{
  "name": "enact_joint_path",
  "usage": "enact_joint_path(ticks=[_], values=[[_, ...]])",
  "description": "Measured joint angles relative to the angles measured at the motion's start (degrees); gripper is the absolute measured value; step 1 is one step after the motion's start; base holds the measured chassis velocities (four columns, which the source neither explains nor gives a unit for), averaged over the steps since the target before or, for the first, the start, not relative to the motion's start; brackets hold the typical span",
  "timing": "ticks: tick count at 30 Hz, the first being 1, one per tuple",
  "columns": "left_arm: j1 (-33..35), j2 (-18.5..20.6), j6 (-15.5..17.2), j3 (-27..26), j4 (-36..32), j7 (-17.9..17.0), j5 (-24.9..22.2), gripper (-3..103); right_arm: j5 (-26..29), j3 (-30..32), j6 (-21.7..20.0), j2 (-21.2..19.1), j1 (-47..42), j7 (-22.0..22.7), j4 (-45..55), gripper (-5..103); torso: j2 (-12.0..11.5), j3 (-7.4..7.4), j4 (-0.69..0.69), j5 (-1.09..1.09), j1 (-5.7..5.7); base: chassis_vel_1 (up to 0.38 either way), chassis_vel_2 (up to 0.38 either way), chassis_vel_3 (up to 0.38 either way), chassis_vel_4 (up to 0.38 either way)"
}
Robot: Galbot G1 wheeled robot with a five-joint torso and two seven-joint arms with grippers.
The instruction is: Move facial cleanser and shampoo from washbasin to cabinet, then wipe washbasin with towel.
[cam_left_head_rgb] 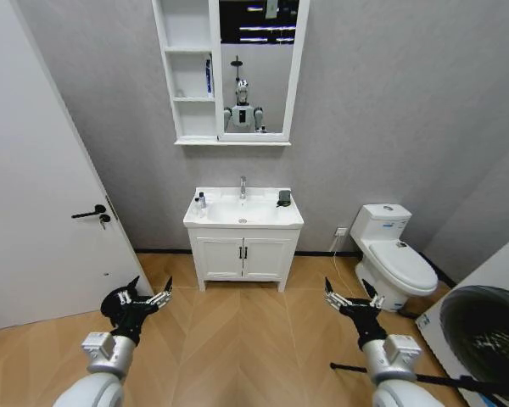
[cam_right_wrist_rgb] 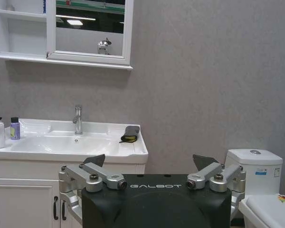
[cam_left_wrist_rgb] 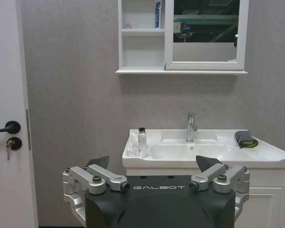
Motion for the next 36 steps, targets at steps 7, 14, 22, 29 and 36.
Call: enact_joint_path(ticks=[7, 14, 22, 29, 36], values=[[0.20, -0.40, -0.31, -0.07, 0.46, 0.36, 0.38, 100, -0.39, 0.04, 0.35, 0.09, 0.11, -0.34, -0.29, 100, 0.00, 0.00, 0.00, 0.00, 0.00, 0.000, 0.000, 0.000, 0.000], [0.12, -0.93, -0.31, -0.18, 0.48, 0.42, 0.64, 100, -0.79, 0.56, 1.04, 0.45, -0.39, -1.44, -0.49, 100, 0.00, 0.00, 0.00, 0.00, 0.00, 0.000, 0.000, 0.000, 0.000], [0.48, -1.50, -0.63, -0.24, 0.05, 0.59, 1.20, 100, -0.76, 1.02, 3.64, 0.43, -0.85, -3.10, -1.18, 100, 0.01, 0.00, 0.00, 0.00, -0.01, 0.000, 0.000, 0.000, 0.000], [0.76, -1.66, -0.86, -0.19, -0.41, 0.70, 1.59, 100, -0.79, 1.00, 4.55, 0.60, -1.46, -3.43, -1.20, 100, 0.01, 0.00, 0.00, 0.00, -0.02, -0.092, 0.094, 0.105, -0.102], [0.93, -1.96, -1.02, -0.02, -0.68, 0.76, 1.84, 100, -0.97, 0.97, 5.19, 0.61, -1.79, -3.43, -1.10, 100, 0.00, 0.00, -0.01, -0.01, 0.00, -0.204, 0.212, 0.220, -0.190]])
